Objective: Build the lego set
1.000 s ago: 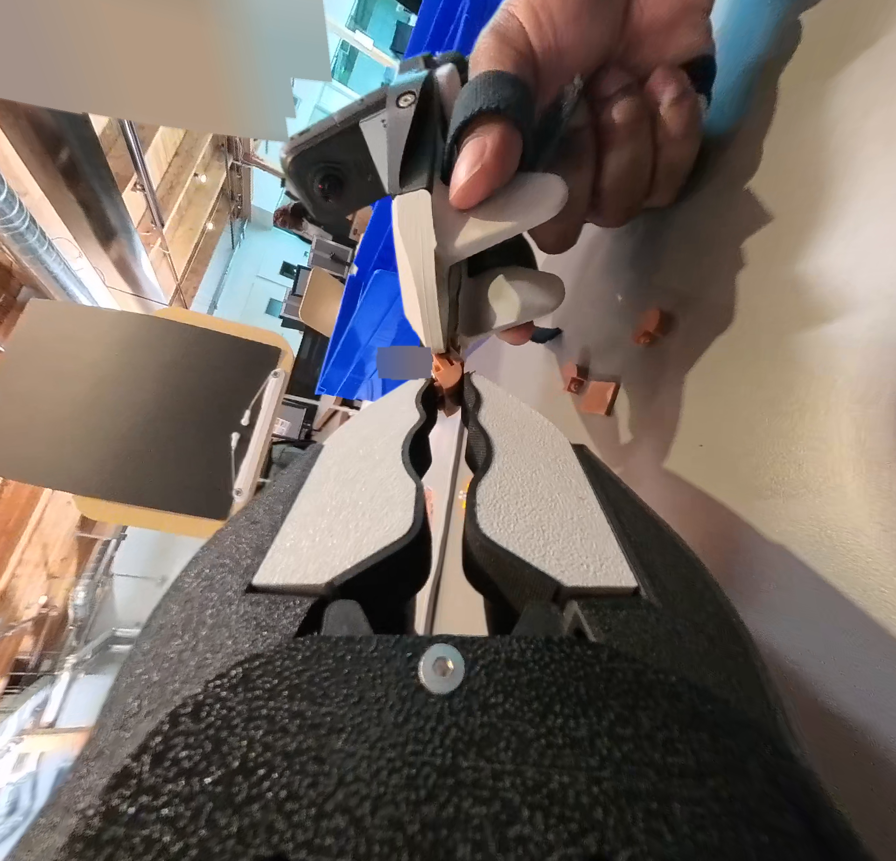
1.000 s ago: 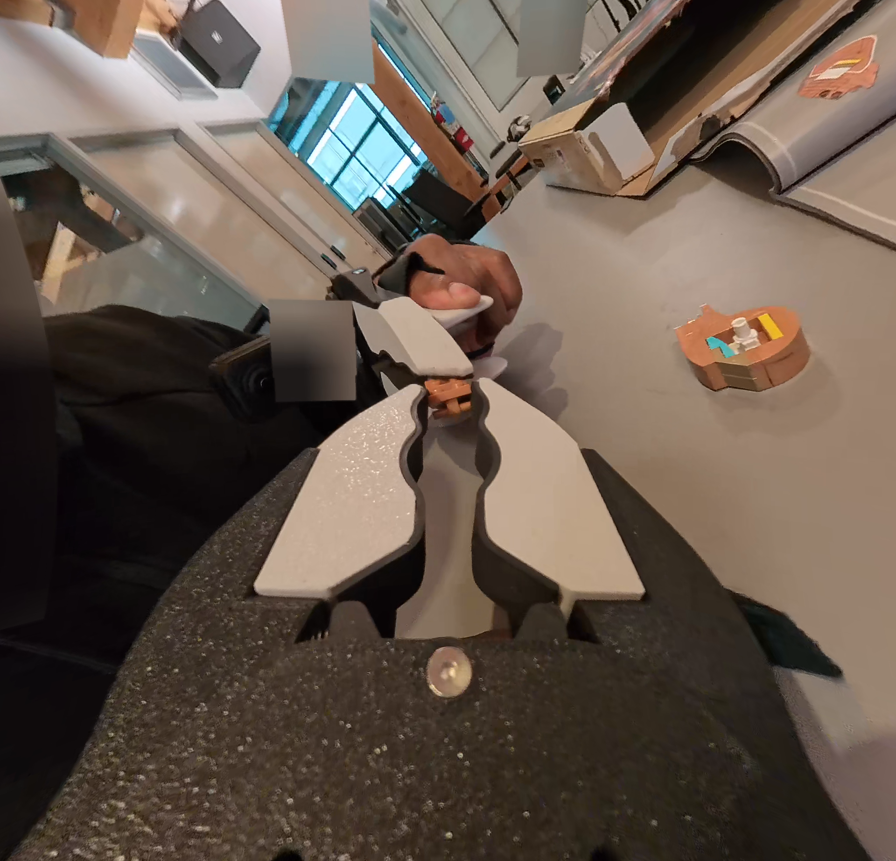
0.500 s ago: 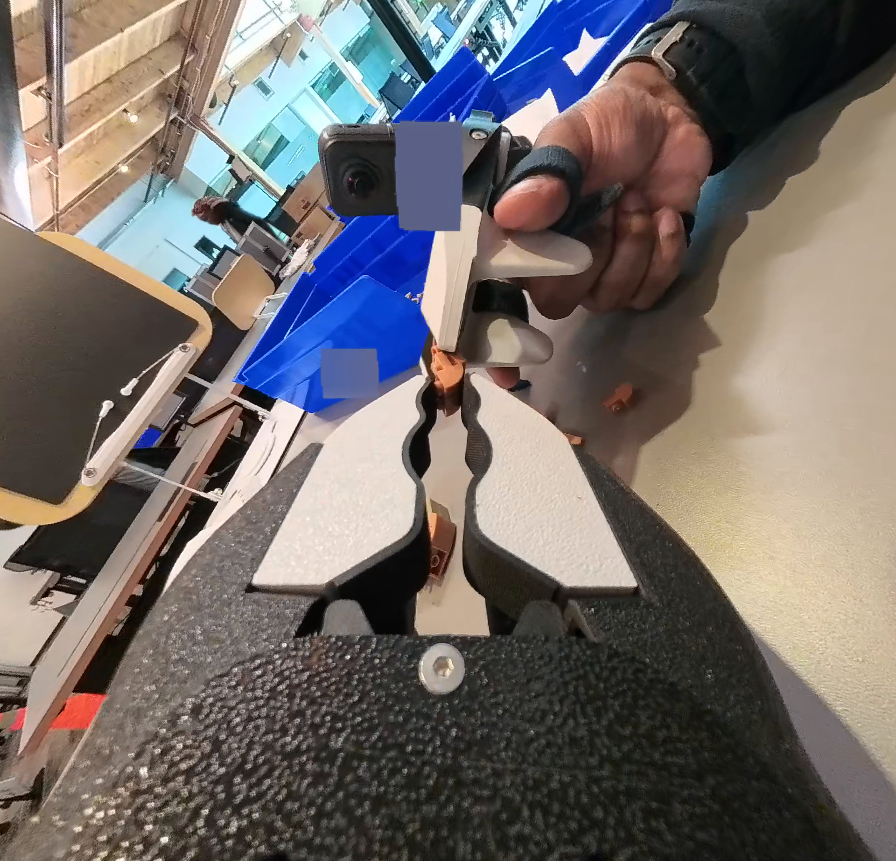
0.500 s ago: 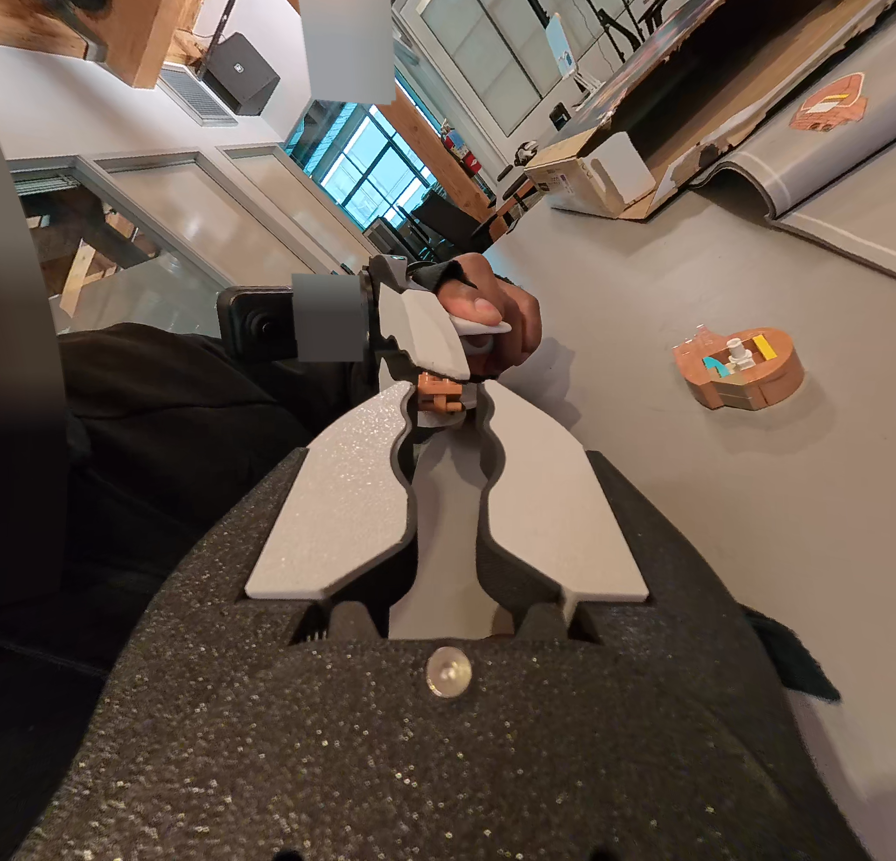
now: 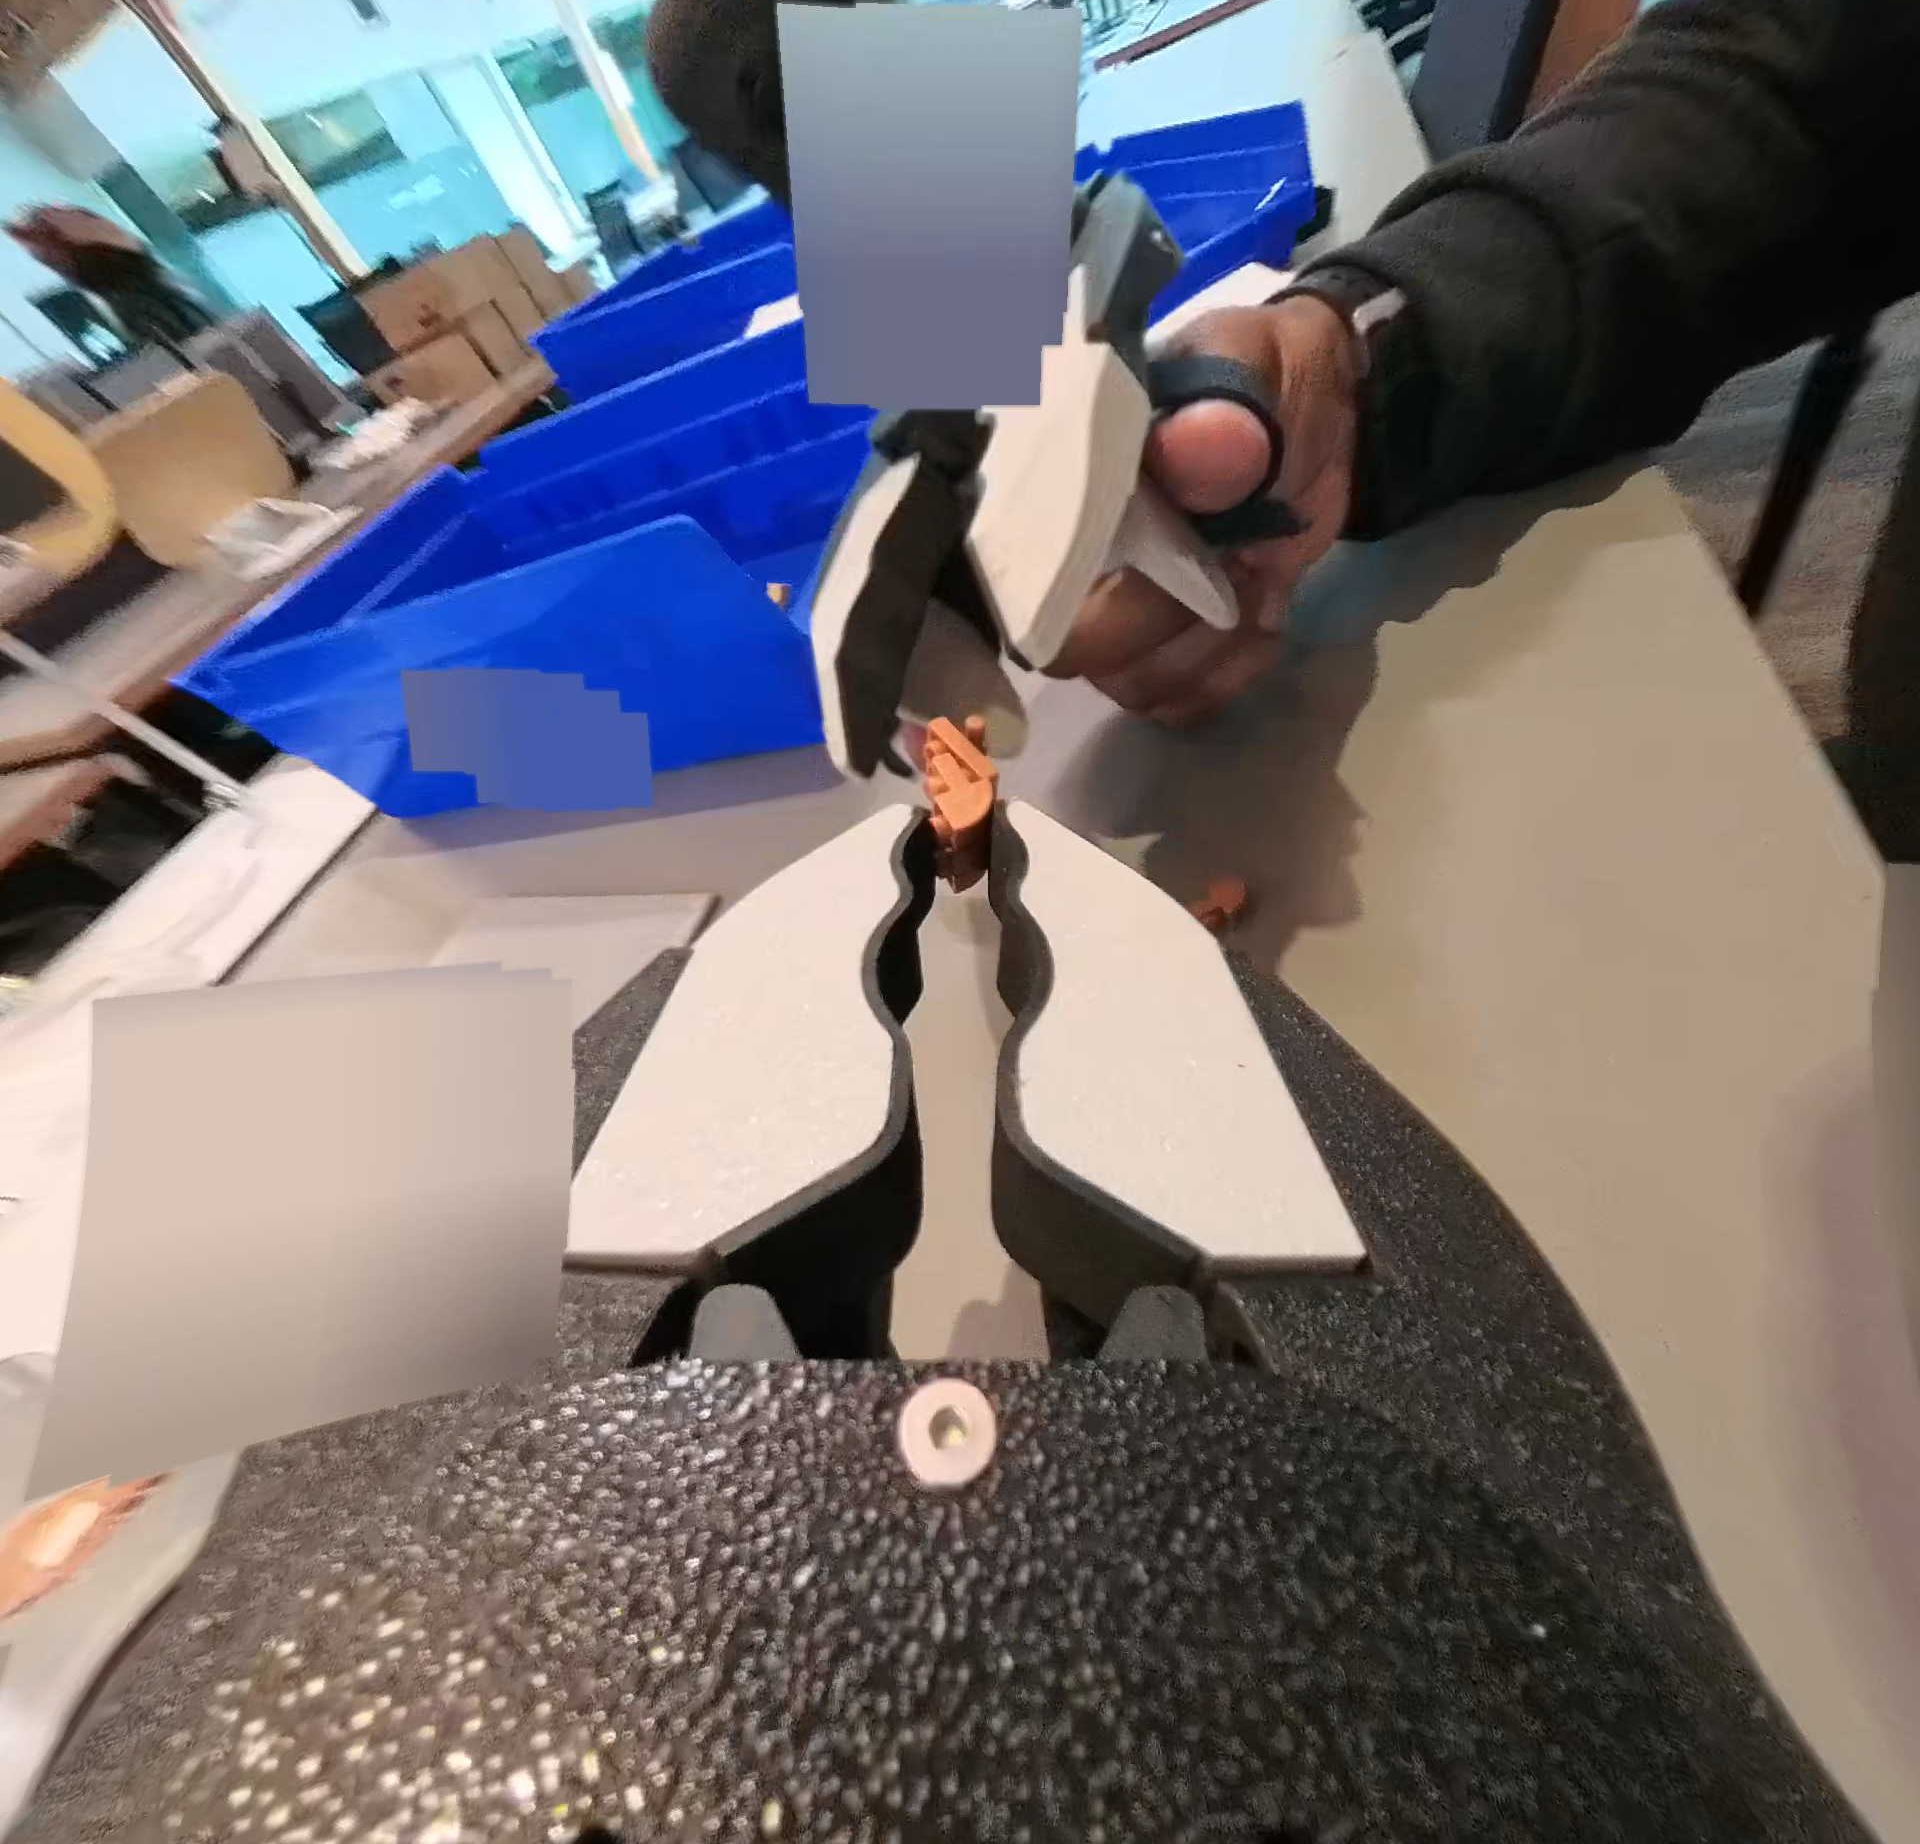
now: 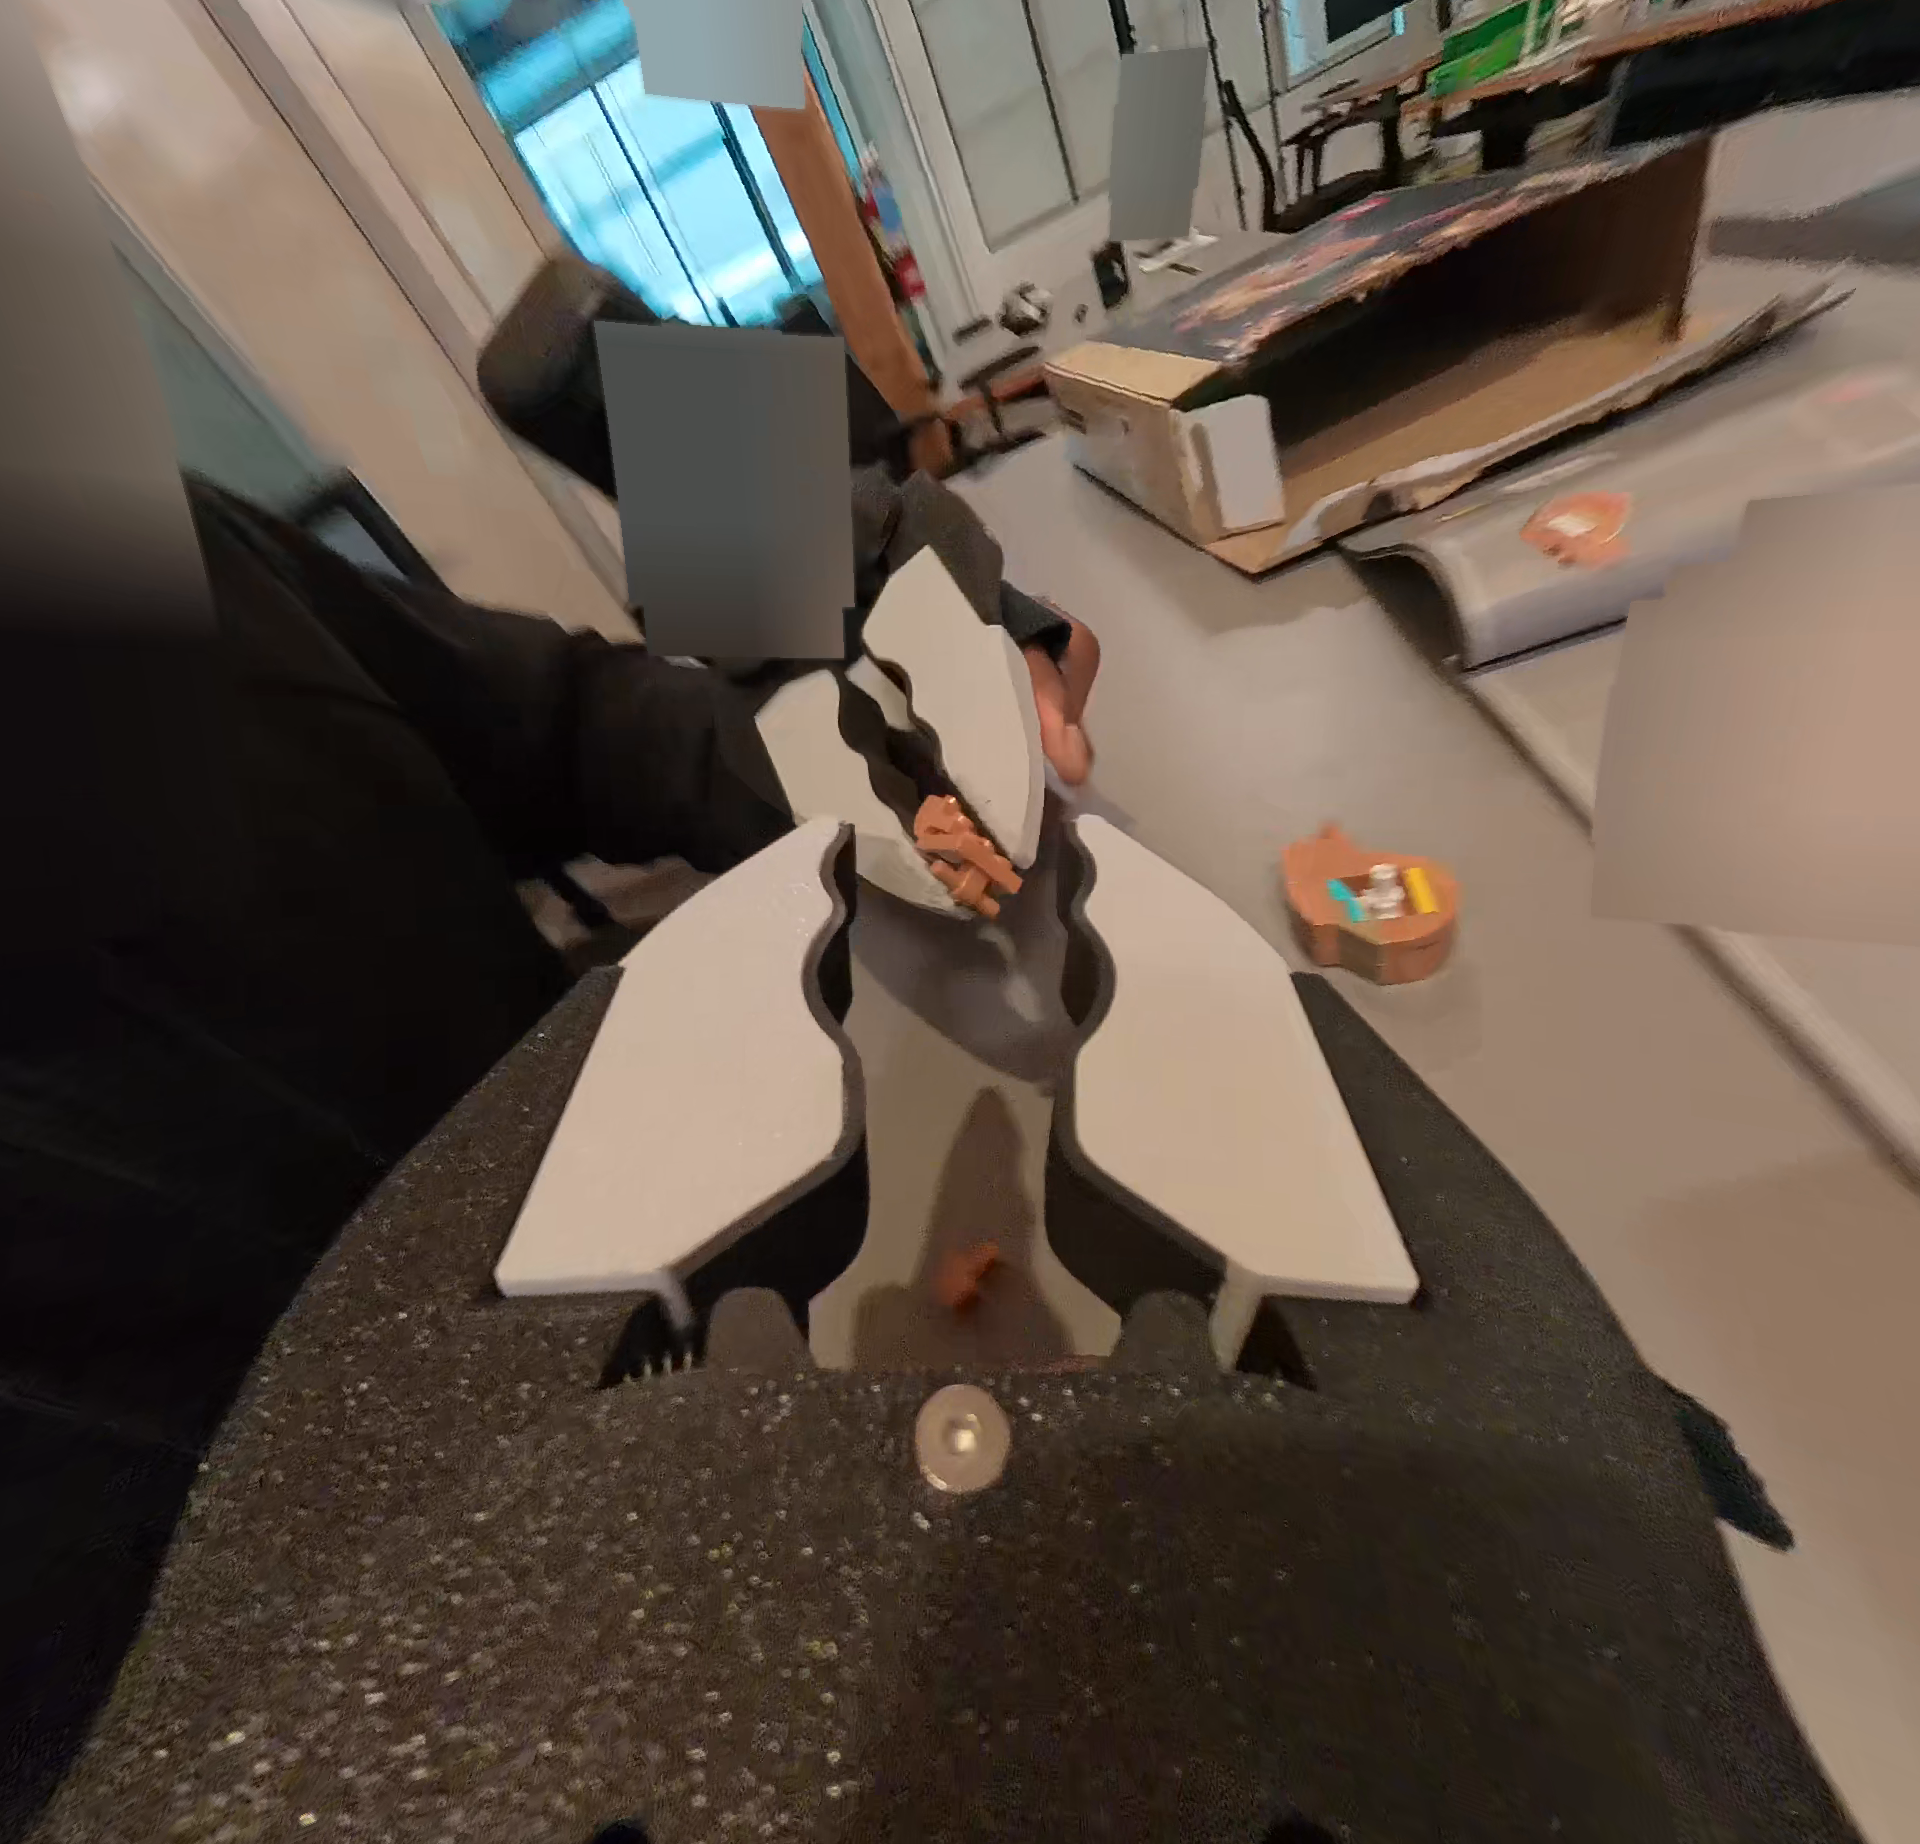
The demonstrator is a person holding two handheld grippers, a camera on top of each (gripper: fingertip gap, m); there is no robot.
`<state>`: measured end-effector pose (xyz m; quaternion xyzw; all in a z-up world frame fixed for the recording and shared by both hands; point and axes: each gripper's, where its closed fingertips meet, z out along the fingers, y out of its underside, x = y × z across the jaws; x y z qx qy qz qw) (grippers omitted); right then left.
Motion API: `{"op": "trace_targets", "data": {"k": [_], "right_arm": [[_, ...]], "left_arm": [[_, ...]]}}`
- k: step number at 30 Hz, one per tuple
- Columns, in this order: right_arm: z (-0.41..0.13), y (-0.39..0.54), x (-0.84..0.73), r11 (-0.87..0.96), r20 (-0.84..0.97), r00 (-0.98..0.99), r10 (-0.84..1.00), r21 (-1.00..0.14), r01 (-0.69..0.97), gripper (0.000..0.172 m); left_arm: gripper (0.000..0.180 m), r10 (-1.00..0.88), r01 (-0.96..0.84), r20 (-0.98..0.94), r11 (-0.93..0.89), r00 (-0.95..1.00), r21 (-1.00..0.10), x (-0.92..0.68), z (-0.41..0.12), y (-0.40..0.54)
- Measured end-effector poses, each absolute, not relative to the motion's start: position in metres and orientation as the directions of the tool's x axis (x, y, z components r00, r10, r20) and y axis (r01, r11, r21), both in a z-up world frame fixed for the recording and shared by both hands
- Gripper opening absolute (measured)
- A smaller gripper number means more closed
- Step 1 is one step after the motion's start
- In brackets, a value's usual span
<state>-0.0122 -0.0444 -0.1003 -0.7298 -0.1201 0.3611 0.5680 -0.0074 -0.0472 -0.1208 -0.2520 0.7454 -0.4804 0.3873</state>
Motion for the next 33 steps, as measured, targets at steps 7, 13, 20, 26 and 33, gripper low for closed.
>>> {"op": "trace_targets", "data": {"k": [7, 13, 20, 26, 33], "right_arm": [[-0.115, -0.044, -0.009, -0.226, 0.053, 0.825, 0.563, -0.950, 0.215, 0.026], [-0.118, -0.052, -0.014, -0.194, 0.197, 0.769, 0.608, -0.902, 0.385, 0.020], [-0.135, -0.055, -0.022, -0.209, 0.274, 0.715, 0.643, -0.836, 0.508, 0.013], [-0.141, -0.057, -0.028, -0.217, 0.263, 0.693, 0.671, -0.824, 0.524, 0.010], [-0.147, -0.060, -0.030, -0.224, 0.261, 0.670, 0.695, -0.807, 0.547, 0.010]], "left_arm": [[0.010, -0.693, -0.150, -0.107, 0.299, -0.713, -0.942, -0.011, -0.136, -0.054], [0.010, -0.665, -0.211, -0.090, 0.358, -0.741, -0.910, -0.014, -0.149, -0.054], [0.010, -0.623, -0.231, -0.082, 0.404, -0.778, -0.885, -0.018, -0.156, -0.061], [0.010, -0.596, -0.239, -0.072, 0.426, -0.800, -0.872, -0.023, -0.161, -0.064], [0.010, -0.578, -0.238, -0.069, 0.437, -0.813, -0.867, -0.026, -0.161, -0.066]]}}
